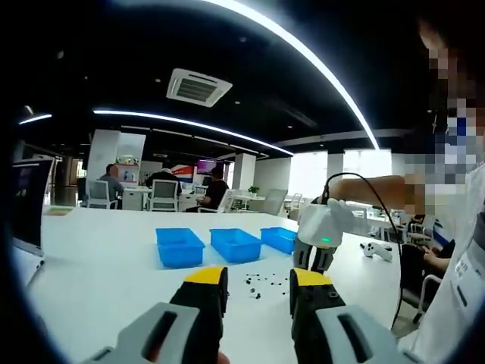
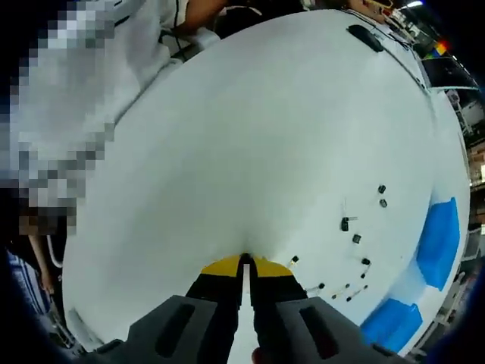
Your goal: Pick up the resistors one by one and place each resistor into its matching bin, sorting the parts by color and model until every resistor is separated into the correct bin for its type
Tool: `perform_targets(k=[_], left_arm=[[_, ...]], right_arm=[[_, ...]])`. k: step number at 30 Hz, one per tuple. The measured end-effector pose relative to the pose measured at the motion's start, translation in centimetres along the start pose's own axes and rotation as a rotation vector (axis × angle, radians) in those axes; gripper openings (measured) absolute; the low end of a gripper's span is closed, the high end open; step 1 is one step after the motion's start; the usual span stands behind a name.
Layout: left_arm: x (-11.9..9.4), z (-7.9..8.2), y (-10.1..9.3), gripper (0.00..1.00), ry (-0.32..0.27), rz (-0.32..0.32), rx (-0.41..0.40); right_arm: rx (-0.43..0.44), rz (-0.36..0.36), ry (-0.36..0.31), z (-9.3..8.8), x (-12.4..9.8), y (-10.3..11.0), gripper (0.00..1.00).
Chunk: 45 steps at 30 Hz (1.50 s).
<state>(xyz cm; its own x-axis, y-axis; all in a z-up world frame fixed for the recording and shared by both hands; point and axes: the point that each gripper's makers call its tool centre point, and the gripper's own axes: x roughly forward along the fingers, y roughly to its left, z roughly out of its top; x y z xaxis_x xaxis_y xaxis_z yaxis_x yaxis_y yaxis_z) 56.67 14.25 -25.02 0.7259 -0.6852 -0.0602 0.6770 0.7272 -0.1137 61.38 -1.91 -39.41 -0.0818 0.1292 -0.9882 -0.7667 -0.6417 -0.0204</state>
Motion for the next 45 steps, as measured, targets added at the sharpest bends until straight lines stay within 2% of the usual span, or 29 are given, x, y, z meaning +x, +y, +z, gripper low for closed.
perform_targets(k=[3, 5, 8, 12, 13, 14, 16, 22, 27, 30, 35, 40, 45], left_arm=[[0.1, 0.0, -0.2, 0.35, 0.002, -0.009, 0.002], [0.1, 0.0, -0.3, 0.35, 0.000, -0.010, 0.003], [0.0, 0.2, -0.3, 0.35, -0.004, -0.009, 0.003], [0.1, 0.2, -0.5, 0.35, -0.004, -0.012, 0.005], [0.1, 0.3, -0.5, 0.35, -0.004, -0.013, 0.006], [0.1, 0.3, -0.5, 0.35, -0.004, -0.014, 0.007], [0.0, 0.4, -0.6, 0.35, -0.007, -0.013, 0.007], [0.4, 0.5, -1.3, 0.35, -0.006, -0.025, 0.011], [0.5, 0.3, -1.4, 0.35, -0.002, -0.025, 0.011], [0.5, 0.1, -1.3, 0.35, 0.001, -0.025, 0.011], [0.7, -0.2, -1.3, 0.35, 0.015, -0.034, 0.017], [0.7, -0.3, -1.4, 0.35, 0.017, -0.039, 0.016], [0.7, -0.1, -1.3, 0.35, 0.015, -0.036, 0.016]], right_arm=[[0.043, -0.055, -0.060, 0.8, -0.7, -0.3, 0.06], [0.084, -0.103, -0.164, 2.0, -1.9, -0.4, 0.06], [0.156, -0.222, -0.235, 1.8, -4.0, -0.9, 0.06], [0.240, -0.353, -0.373, 1.6, -6.5, -0.4, 0.06], [0.259, -0.368, -0.408, 1.6, -7.0, 0.0, 0.06], [0.275, -0.421, -0.464, 1.5, -8.0, 0.4, 0.06], [0.357, -0.469, -0.615, 1.7, -9.4, 1.5, 0.06], [0.524, -0.672, -0.794, -0.7, -11.5, 5.4, 0.06], [0.633, -0.863, -0.897, -2.5, -13.6, 8.3, 0.06], [0.708, -0.966, -0.937, -3.9, -14.4, 10.0, 0.06], [0.826, -1.110, -0.984, -5.2, -14.9, 12.0, 0.06], [0.886, -1.189, -0.992, -5.5, -15.2, 13.0, 0.06], [0.897, -1.211, -1.035, -4.8, -16.2, 12.8, 0.06]])
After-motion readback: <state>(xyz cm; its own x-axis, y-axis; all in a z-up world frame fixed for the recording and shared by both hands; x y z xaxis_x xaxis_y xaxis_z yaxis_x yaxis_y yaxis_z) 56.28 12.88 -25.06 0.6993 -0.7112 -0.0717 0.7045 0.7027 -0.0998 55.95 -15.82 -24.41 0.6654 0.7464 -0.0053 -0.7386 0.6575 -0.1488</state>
